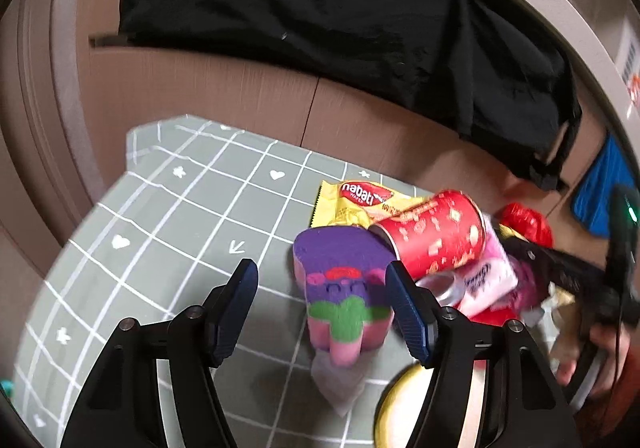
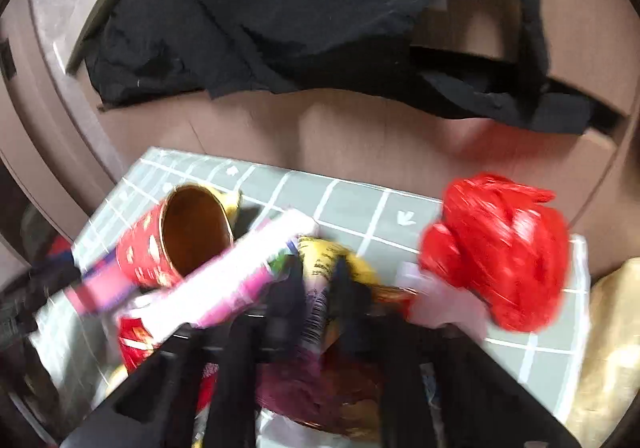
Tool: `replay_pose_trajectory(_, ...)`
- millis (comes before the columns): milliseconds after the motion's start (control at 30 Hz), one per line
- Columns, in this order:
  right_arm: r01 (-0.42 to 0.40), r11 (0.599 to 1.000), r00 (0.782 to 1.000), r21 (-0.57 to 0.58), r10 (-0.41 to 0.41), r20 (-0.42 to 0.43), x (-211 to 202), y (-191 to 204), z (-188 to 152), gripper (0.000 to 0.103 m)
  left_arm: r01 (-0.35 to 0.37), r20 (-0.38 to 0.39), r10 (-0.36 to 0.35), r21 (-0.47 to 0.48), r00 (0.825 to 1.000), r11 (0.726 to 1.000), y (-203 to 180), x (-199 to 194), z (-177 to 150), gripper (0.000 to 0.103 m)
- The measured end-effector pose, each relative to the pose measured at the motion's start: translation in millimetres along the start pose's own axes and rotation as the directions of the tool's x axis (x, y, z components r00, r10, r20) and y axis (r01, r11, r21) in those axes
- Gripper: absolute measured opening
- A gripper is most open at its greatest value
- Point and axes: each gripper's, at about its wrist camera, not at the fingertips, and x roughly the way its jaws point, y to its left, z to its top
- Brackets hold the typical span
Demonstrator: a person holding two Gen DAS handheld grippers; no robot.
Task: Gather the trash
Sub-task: 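Move the left gripper to the pink sponge while the right gripper reaches the yellow snack wrapper, then close the left gripper on the pink sponge while the right gripper grasps the yellow wrapper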
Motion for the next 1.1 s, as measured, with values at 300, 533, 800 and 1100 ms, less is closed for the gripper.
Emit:
replay_pose_trajectory(300, -0.050, 0.999, 0.997, 0.014, 0.049, 0.062, -61, -4, 1, 0.010, 0.068, -0.125, -0.085, -0.132, 0.989, 0.989, 2, 43, 2, 0.066)
replay_pose_trajectory(533, -0.012, 1.000, 0.998, -0.027, 0.014, 0.067, -78, 2, -22, 0.010, 0.100, -0.163, -0.139, -0.228, 0.977, 0.969, -4, 48, 12, 0.043)
replay_pose_trajectory(800, -0.021, 0.999, 0.989, -0.034, 0.025, 0.148, -104, 0, -20, 0.010, 0.021, 0.054, -0.016, -0.080, 0.998, 0.997, -43, -20, 30, 0.031)
replay_pose_trajectory(1100, -0.019, 0.999, 0.947, -0.041, 0.031, 0.318, -170, -21, 6, 0.010, -0.032, 0.342, -0.019, 0.144, 0.940, 0.989, -143, -112, 43, 0.031)
